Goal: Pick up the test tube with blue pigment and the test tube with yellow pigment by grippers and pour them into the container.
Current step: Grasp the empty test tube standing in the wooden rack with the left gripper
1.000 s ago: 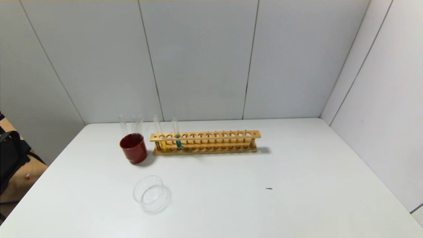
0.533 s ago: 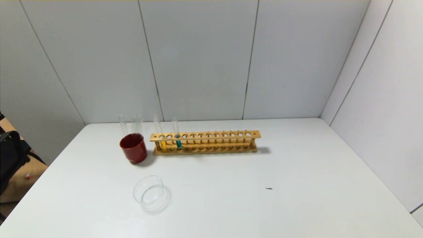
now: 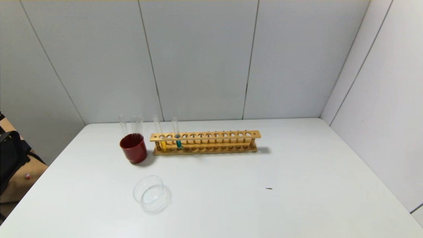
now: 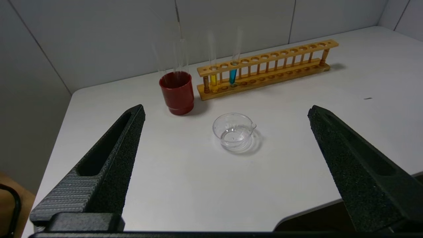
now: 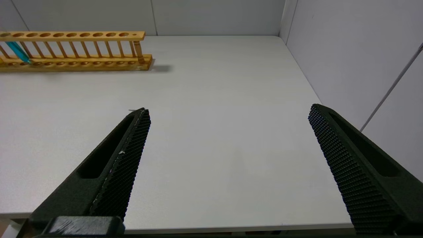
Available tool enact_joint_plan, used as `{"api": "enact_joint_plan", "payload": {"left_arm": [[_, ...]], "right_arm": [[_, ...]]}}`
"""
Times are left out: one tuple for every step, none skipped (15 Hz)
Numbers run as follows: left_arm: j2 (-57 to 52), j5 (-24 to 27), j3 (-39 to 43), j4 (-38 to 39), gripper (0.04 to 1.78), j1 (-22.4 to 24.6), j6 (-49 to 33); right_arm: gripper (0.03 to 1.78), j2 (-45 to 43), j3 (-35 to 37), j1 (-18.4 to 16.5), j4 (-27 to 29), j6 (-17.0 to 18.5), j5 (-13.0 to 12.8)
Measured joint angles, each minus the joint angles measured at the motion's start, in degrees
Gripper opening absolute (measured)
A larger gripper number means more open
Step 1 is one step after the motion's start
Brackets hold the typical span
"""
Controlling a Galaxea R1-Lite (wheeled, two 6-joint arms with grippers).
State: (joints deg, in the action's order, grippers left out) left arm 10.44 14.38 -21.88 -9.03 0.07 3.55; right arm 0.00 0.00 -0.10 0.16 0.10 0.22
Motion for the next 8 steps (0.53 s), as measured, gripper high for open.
{"api": "enact_joint_plan", "payload": {"left_arm": [[4.06,0.68,-2.51,0.60,1.74,-0.02,0.04],[8.58,1.34,-4.79,1.68,1.74,-0.05,0.02],[13.85,2.29,-6.95,3.39,1.74,-0.07,0.00],[19.03,3.13,-8.66,5.42,1.74,-0.07,0.00],[24.76,3.83,-10.30,8.16,1.74,-0.07,-0.02],[30.11,4.41,-11.57,10.90,1.74,-0.15,-0.07],[35.79,4.94,-12.85,14.07,1.74,-0.32,-0.09],[40.56,5.27,-13.78,16.66,1.74,-0.49,-0.09]], "right_arm": [[1.75,0.00,0.00,0.00,0.02,0.00,0.00],[1.75,0.00,0.00,0.00,0.00,0.00,0.02],[1.75,0.00,0.00,0.00,0.00,0.00,0.02],[1.75,0.00,0.00,0.00,0.02,0.00,0.00],[1.75,0.00,0.00,0.00,0.02,0.00,0.02],[1.75,0.00,0.00,0.00,0.02,0.01,0.02],[1.75,0.00,0.00,0.00,0.02,0.00,0.00],[1.75,0.00,0.00,0.00,0.02,0.00,0.00]]}}
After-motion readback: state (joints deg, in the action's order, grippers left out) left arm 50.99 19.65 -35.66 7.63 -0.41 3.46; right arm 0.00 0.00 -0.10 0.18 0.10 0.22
